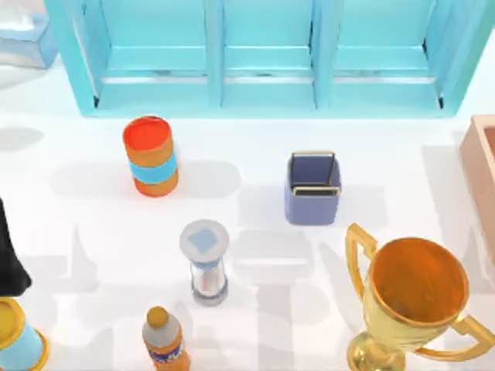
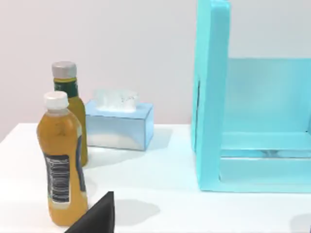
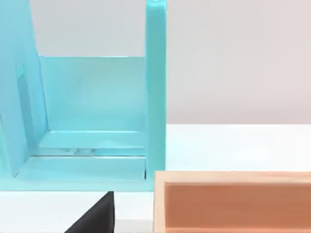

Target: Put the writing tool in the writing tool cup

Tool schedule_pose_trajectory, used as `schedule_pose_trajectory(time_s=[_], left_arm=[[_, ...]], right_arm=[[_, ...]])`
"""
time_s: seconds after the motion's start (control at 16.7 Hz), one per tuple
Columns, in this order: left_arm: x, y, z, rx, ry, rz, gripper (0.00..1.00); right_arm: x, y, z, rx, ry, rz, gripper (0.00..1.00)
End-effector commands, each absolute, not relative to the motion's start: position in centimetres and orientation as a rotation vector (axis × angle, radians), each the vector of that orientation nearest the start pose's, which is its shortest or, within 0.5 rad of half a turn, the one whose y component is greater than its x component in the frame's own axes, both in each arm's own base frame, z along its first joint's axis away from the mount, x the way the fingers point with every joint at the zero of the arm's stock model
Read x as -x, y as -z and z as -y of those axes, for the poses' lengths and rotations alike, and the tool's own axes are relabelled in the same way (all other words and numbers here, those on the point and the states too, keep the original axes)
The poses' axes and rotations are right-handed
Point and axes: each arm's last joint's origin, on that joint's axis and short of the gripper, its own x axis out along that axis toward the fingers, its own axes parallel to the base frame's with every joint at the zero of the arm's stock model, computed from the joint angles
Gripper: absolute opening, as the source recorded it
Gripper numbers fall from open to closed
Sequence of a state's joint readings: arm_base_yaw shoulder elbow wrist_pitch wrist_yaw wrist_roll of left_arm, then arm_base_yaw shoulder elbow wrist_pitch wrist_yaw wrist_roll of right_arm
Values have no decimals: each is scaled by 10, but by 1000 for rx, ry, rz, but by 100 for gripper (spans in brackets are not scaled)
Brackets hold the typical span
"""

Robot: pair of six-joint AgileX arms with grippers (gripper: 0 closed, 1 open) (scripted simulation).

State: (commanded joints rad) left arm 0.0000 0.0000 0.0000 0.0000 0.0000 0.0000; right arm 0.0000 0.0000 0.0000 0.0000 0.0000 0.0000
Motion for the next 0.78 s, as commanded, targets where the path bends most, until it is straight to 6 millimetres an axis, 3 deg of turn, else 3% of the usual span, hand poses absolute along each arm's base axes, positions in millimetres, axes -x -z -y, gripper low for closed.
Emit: schedule_pose_trajectory(time_s=[0.24, 0.48, 0.78], left_arm=[[-106, -165, -1, 8, -9, -22, 100], [-114, -187, -10, 60, -43, -158, 100], [-150, -215, -42, 242, -116, -469, 100]], right_arm=[[-106, -160, 1, 0, 0, 0, 100], [-106, -160, 1, 0, 0, 0, 100], [-106, -160, 1, 0, 0, 0, 100]])
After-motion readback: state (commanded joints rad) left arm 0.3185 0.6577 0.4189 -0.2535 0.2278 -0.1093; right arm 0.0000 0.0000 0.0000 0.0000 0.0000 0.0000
